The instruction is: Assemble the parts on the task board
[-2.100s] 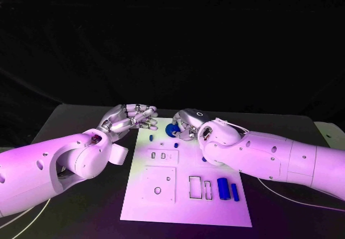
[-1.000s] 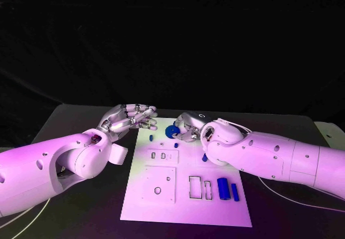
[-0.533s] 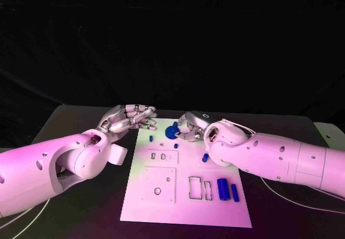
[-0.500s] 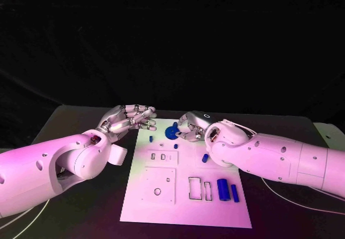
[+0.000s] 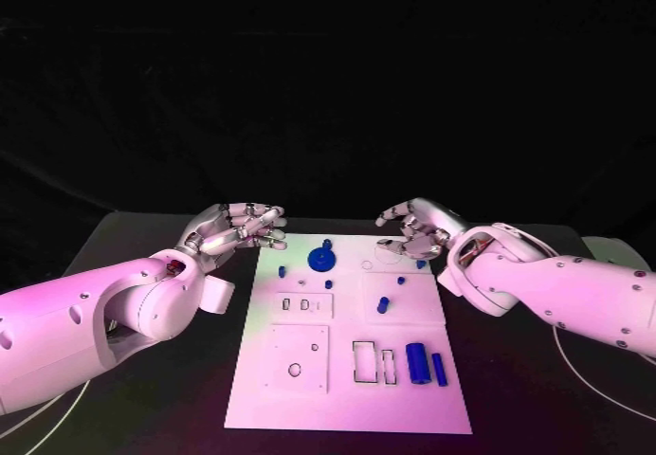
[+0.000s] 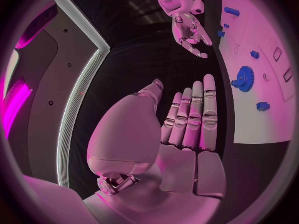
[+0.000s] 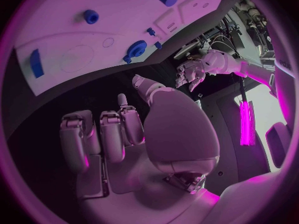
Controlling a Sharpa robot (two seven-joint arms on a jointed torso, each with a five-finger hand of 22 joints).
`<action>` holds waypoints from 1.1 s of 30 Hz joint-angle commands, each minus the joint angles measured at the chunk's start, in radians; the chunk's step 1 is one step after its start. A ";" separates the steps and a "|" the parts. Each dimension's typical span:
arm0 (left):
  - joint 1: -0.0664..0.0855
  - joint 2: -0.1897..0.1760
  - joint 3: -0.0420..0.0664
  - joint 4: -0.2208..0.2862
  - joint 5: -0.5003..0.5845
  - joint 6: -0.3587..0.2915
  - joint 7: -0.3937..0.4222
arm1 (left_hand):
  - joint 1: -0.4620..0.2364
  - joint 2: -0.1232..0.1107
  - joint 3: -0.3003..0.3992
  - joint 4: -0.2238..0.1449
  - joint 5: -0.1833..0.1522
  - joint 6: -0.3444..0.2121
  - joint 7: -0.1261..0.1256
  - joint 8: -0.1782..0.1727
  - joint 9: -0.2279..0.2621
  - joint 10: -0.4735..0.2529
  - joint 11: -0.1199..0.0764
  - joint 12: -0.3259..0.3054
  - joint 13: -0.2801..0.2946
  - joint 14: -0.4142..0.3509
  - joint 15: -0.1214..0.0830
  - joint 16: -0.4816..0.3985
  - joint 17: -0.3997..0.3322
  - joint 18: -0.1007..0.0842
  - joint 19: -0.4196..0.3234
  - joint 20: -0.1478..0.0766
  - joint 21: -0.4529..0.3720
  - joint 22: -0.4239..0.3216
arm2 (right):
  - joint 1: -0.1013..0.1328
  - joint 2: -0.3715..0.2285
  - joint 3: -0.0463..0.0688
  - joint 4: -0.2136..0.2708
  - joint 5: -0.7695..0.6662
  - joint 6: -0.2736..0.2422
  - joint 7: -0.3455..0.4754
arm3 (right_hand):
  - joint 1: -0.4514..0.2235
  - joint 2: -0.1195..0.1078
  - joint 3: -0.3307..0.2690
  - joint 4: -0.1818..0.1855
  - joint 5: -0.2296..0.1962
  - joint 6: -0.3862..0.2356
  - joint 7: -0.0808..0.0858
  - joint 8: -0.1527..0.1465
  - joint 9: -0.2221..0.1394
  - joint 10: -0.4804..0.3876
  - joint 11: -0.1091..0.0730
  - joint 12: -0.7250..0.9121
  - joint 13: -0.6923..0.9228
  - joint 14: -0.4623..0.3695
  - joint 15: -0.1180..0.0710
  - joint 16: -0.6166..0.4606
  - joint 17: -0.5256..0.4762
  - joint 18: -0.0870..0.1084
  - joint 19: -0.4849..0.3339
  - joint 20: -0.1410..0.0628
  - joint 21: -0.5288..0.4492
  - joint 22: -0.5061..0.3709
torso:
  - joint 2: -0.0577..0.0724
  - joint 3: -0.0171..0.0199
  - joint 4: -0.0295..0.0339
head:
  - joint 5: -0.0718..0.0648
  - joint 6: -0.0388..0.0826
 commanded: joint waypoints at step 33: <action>-0.009 0.007 -0.002 -0.020 -0.078 0.086 -0.013 | 0.038 0.009 -0.013 -0.013 0.004 0.004 -0.005 -0.016 0.004 0.004 -0.012 -0.007 -0.003 0.058 -0.030 -0.061 0.032 0.015 0.184 -0.040 -0.029 -0.039 | -0.056 -0.069 -0.006 -0.149 -0.028 0.150 0.050 | 0.005 -0.019 -0.014 -0.045 0.066 0.014 -0.001 0.006 0.018 0.150 -0.001 0.175 0.263 0.104 -0.001 0.036 0.263 -0.014 0.106 -0.010 0.004 0.263 | -0.013 0.0102 -0.0132 | -0.019 -0.016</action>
